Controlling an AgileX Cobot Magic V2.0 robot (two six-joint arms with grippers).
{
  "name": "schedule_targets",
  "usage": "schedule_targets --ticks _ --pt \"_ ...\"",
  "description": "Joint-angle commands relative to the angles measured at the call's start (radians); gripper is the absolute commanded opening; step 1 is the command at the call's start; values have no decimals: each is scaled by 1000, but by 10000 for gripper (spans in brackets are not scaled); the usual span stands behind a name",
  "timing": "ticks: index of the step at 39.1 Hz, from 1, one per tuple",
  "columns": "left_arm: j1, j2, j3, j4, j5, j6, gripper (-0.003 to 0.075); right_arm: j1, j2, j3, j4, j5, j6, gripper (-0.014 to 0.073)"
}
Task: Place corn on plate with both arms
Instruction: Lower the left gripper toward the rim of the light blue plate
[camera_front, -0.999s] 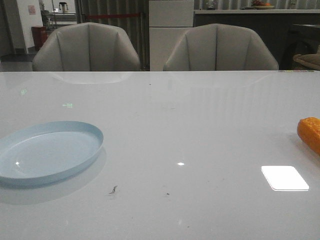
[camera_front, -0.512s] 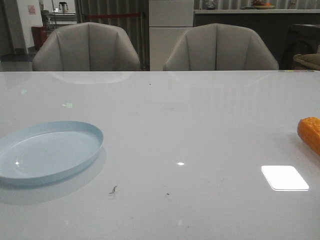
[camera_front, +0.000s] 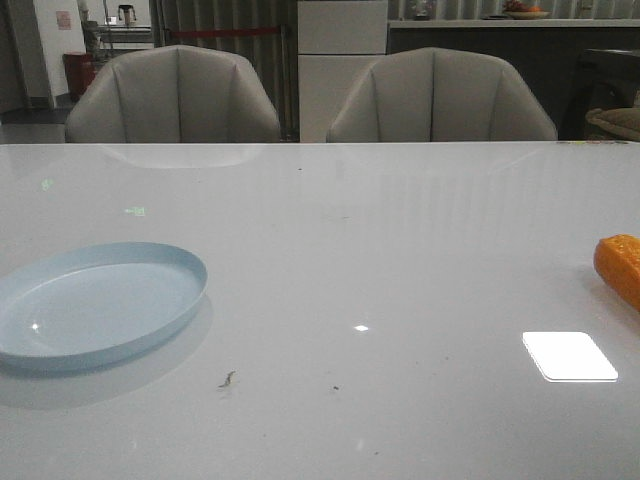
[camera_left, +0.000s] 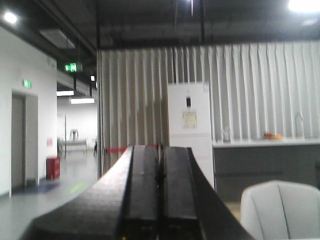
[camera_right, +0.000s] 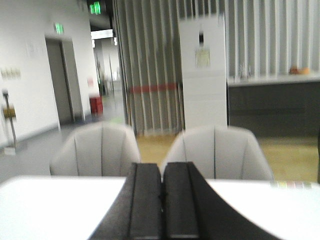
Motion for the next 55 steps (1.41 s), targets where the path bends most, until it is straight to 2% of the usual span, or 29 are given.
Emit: schedule_targets --ticks 1,5,10,16,22,29,34,39,41,45,51,55 --pt "1 120 -60 -2 10 -5 94 2 141 -90 -23 -11 1 50" --pt "1 222 -56 -4 22 -5 94 2 240 -95 -23 -17 1 50" --pt "1 332 -56 -6 27 -5 94 2 351 -94 -23 42 1 50" --pt "1 446 -56 -17 45 -5 94 2 478 -94 -22 206 1 50" --pt "1 508 -56 -114 179 -5 94 2 578 -94 -2 340 1 50" --pt "1 560 -56 -122 356 -5 120 2 634 -94 10 411 1 53" --pt "1 594 -56 -122 426 -5 235 2 637 -94 10 411 1 139" --pt "1 629 -56 -122 459 -5 428 2 637 -94 10 410 1 321" --pt "1 641 -56 -122 459 -5 480 2 637 -94 10 411 1 395" --pt "1 667 -56 -132 467 -7 494 2 637 -94 10 412 1 481" --pt "2 732 -56 -139 471 -122 494 2 637 -94 16 414 1 476" --pt "2 805 -56 -144 456 -148 494 2 637 -94 33 432 1 476"
